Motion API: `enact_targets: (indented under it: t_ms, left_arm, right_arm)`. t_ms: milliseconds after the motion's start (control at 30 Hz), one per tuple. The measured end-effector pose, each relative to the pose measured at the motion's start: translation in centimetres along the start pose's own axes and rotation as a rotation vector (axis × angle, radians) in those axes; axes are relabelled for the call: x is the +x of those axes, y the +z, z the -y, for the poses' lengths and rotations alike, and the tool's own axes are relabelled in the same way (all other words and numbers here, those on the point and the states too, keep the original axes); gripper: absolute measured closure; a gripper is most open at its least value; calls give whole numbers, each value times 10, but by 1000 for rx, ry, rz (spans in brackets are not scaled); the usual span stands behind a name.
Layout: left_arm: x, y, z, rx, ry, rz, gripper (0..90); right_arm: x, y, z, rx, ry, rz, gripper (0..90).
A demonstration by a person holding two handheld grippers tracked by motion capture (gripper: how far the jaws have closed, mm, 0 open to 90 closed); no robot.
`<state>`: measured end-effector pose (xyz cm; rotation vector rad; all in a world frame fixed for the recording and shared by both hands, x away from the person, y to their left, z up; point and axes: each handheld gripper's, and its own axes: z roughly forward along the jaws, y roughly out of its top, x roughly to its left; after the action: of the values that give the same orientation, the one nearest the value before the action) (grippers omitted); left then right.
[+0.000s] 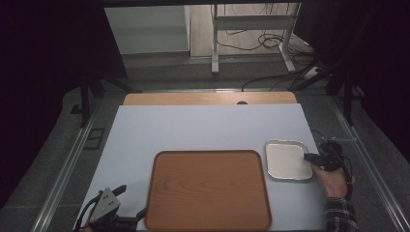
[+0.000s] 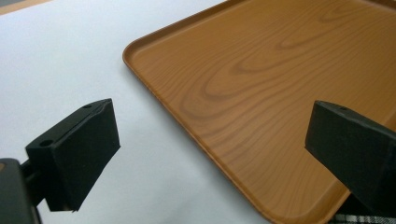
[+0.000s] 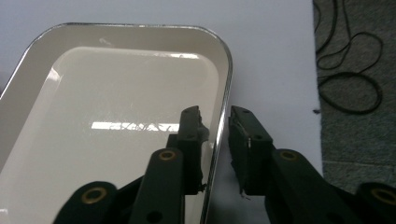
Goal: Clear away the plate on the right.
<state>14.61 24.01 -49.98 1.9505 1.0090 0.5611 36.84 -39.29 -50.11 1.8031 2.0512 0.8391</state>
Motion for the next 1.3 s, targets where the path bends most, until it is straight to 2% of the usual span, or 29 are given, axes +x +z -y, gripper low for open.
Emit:
enact_targets:
  t_ms: [33, 67, 167, 200, 233, 333, 367, 600, 900, 1167, 1300]
  left_arm:
    - [0, 0, 0, 0, 0, 0, 27]
    - [0, 0, 0, 0, 0, 0, 27]
    - [0, 0, 0, 0, 0, 0, 27]
    - [0, 0, 0, 0, 0, 0, 27]
    - [0, 0, 0, 0, 1, 0, 27]
    - [0, 0, 0, 0, 1, 0, 27]
    - [0, 0, 0, 0, 0, 0, 27]
    - [0, 0, 0, -1, -1, -1, 27]
    - [0, 0, 0, -1, 1, -2, 27]
    - [0, 0, 0, -1, 1, -2, 27]
    - [0, 0, 0, -1, 0, -3, 27]
  right_arm:
    - [-2, 1, 0, 3, 29, -19, 809]
    - [-2, 1, 0, 3, 29, -19, 809]
    - [-7, 0, 0, 8, 106, -55, 861]
    - [-7, 0, 0, 8, 106, -55, 861]
    - [-9, -1, 1, 15, 140, -91, 879]
    - [-10, -4, 1, 9, 149, -115, 880]
    - [-10, -7, 0, -5, 157, -106, 880]
    - [-13, -13, 1, -32, 176, -117, 880]
    - [-8, -22, 0, -76, 183, -164, 879]
    - [7, -24, -4, -95, 172, -203, 879]
    - [21, -23, -7, -96, 159, -224, 879]
